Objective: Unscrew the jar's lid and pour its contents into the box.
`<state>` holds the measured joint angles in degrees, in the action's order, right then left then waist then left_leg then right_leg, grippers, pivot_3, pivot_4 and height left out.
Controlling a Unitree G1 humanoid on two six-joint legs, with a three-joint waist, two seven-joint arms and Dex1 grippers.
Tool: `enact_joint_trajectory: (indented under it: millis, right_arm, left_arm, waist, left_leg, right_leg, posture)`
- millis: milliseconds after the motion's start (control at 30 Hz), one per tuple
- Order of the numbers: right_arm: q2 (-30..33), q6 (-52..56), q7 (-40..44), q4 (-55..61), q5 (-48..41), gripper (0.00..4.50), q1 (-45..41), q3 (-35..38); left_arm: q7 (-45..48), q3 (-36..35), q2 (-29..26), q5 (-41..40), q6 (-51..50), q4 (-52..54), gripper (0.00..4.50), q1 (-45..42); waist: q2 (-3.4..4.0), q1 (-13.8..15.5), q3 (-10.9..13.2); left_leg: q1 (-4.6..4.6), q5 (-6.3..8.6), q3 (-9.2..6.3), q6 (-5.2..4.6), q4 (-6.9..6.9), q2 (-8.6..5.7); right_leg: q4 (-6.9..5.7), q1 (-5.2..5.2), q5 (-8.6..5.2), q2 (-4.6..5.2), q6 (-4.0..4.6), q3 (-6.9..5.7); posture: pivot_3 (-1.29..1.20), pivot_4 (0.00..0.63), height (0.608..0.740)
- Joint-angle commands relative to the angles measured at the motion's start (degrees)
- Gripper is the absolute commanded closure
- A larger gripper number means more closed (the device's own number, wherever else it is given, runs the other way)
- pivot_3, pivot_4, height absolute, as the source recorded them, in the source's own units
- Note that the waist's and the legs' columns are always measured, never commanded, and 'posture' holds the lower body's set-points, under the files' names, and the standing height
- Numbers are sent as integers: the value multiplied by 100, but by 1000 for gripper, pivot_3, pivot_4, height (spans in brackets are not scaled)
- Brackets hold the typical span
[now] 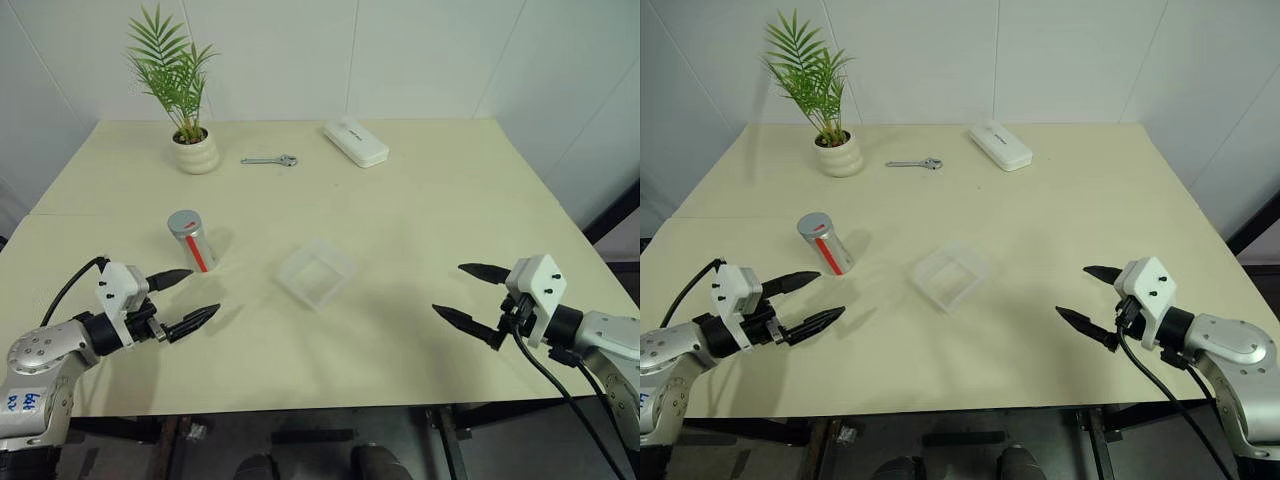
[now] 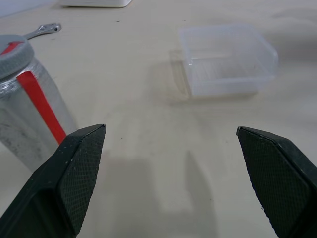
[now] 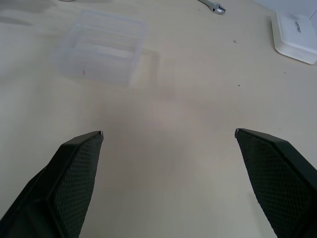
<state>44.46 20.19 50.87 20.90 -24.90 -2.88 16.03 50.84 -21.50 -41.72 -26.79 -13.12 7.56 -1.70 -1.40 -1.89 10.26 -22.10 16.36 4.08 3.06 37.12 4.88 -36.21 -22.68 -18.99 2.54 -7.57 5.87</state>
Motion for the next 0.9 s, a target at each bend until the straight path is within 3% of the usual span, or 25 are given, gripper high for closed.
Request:
enact_joint_trajectory:
  millis: [33,200,433,533,633,767,900]
  right_arm:
    - [18,8,22,211,-143,10,-64,-13]
    - [-28,-51,126,72,-189,10,-259,-191]
    - [-383,267,234,330,-878,10,-1162,-620]
    - [-468,426,192,447,-981,10,-1413,-865]
    - [-694,379,219,494,-1052,10,-1762,-1164]
    - [-1026,360,69,443,-1043,10,-2028,-1375]
    - [-1207,312,-80,408,-937,10,-2099,-1469]
  left_arm:
    - [-62,-171,-25,-86,26,257,0,74]
    - [-495,-290,224,-93,-37,596,0,312]
    - [-3178,-398,2021,392,-182,1410,0,367]
    - [-3585,-157,2381,559,-279,1645,0,396]
    - [-4466,104,2919,931,-350,1565,0,44]
    - [-5163,433,3185,1571,-320,1185,0,-563]
    - [-5486,605,3452,1695,-368,930,0,-950]
  waist:
    - [0,8,0]
    - [0,-10,0]
    - [-2,-6,1]
    - [-5,11,0]
    - [-6,33,-1]
    - [-8,29,-1]
    - [-9,20,-1]
  left_leg:
    - [0,0,0,0,1,0]
    - [1,0,0,0,2,0]
    - [1,0,-1,-1,11,0]
    - [1,0,-7,0,18,0]
    - [1,-1,-9,0,22,-3]
    - [0,-3,-13,-2,28,-5]
    - [-1,-3,-12,-3,24,-6]
  right_leg:
    - [0,0,0,0,0,0]
    - [-1,1,0,0,0,2]
    - [-7,4,7,1,-9,9]
    - [-14,5,7,0,-10,7]
    - [-14,8,7,1,-10,5]
    - [-14,11,17,-1,-12,5]
    - [-6,11,18,0,-13,6]
  posture:
    - [0,150,740]
    - [0,150,740]
    - [0,150,740]
    - [0,150,740]
    - [0,150,740]
    - [0,150,740]
    - [0,150,740]
